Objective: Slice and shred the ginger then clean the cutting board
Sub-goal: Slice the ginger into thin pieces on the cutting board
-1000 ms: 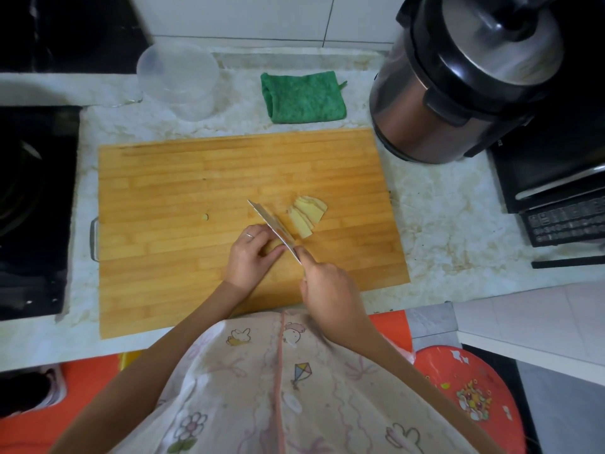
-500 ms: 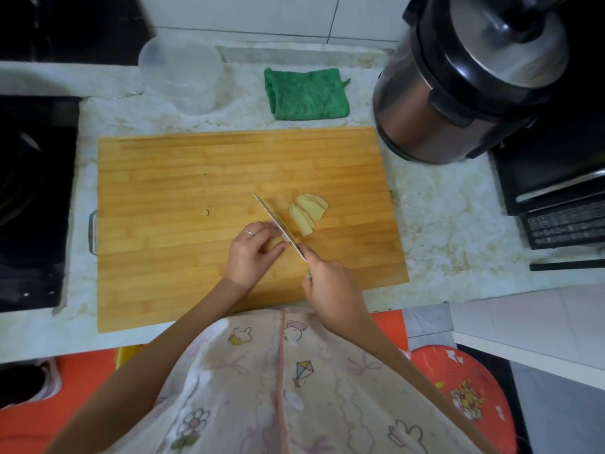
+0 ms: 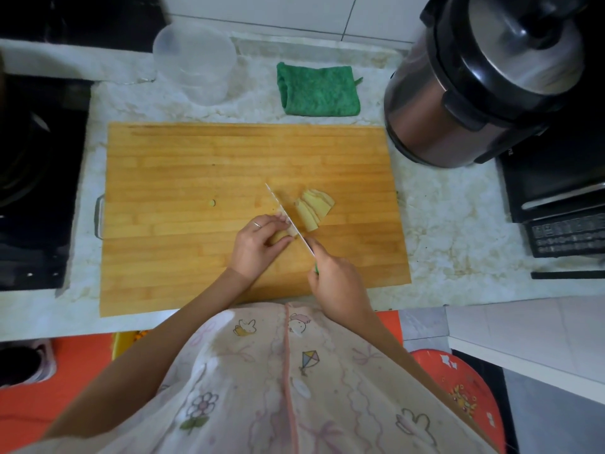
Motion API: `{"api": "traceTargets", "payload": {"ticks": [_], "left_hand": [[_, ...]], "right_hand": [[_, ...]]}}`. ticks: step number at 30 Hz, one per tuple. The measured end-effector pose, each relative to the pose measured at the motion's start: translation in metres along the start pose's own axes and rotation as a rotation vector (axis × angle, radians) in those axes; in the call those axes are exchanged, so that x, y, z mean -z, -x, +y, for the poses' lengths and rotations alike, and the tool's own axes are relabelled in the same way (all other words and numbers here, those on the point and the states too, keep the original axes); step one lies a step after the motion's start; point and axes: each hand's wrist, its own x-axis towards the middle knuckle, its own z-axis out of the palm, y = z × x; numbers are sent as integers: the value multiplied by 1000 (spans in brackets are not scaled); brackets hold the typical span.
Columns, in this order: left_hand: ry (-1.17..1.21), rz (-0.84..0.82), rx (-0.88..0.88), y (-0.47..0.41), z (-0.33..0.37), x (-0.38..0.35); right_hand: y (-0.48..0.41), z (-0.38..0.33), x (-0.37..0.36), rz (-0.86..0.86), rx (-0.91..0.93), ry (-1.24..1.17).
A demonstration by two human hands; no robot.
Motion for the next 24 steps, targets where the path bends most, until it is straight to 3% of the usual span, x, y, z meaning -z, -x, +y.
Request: {"api": "traceTargets", "payload": {"ticks": [24], "left_hand": [[17,18,21,0,1,2]], "right_hand": [[-11,-1,-7,30,23,8]]}}
